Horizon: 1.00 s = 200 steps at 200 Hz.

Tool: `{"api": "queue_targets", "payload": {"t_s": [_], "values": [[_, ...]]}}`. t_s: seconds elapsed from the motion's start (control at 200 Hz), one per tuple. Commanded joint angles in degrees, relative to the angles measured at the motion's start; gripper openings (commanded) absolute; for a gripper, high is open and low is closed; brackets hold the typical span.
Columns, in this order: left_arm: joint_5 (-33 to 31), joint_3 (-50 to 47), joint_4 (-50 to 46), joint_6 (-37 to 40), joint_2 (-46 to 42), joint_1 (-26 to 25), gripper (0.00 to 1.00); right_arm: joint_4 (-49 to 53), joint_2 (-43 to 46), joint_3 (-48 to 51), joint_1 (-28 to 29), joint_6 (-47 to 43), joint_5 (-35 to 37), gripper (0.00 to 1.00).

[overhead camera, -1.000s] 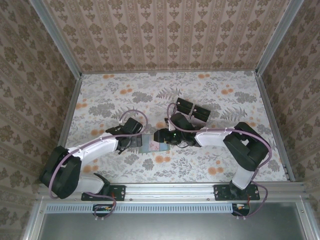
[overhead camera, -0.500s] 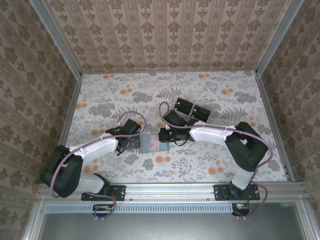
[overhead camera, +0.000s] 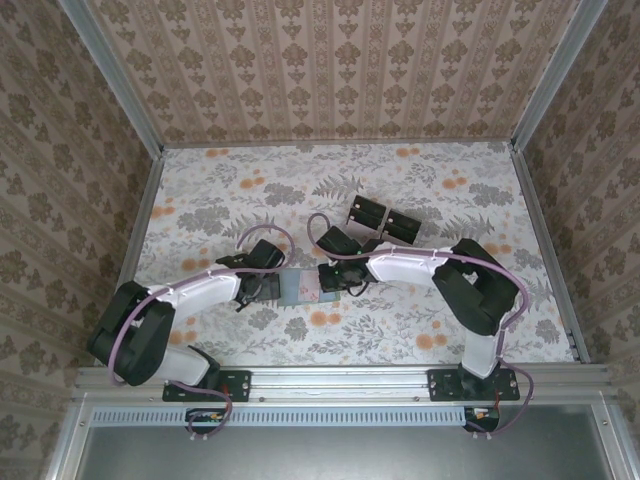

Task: Put the credit cards into the card holder
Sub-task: Insert the credit card into the card slot.

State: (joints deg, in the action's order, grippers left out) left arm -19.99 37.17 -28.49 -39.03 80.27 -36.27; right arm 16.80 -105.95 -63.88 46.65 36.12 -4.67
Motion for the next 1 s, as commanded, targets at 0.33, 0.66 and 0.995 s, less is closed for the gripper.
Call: {"api": "queue_targets", "payload": {"t_s": [0.33,0.66,0.995], "values": [[0.7,0.2,1.5,0.0,3.0,0.5,1.00,1.3,-4.5,-6.0,1.2,-0.8,-1.2,0.13],[1.0,0.0,2.0,0.2,3.4,0.4,1.00,-0.3,-6.8,-8.5,1.4,0.5,-3.8,0.13],[1.0,0.3,1.5,0.1,3.3,0.4,1.00,-1.0,-4.0,-8.7,1.5,0.3,-3.2,0.14]]}}
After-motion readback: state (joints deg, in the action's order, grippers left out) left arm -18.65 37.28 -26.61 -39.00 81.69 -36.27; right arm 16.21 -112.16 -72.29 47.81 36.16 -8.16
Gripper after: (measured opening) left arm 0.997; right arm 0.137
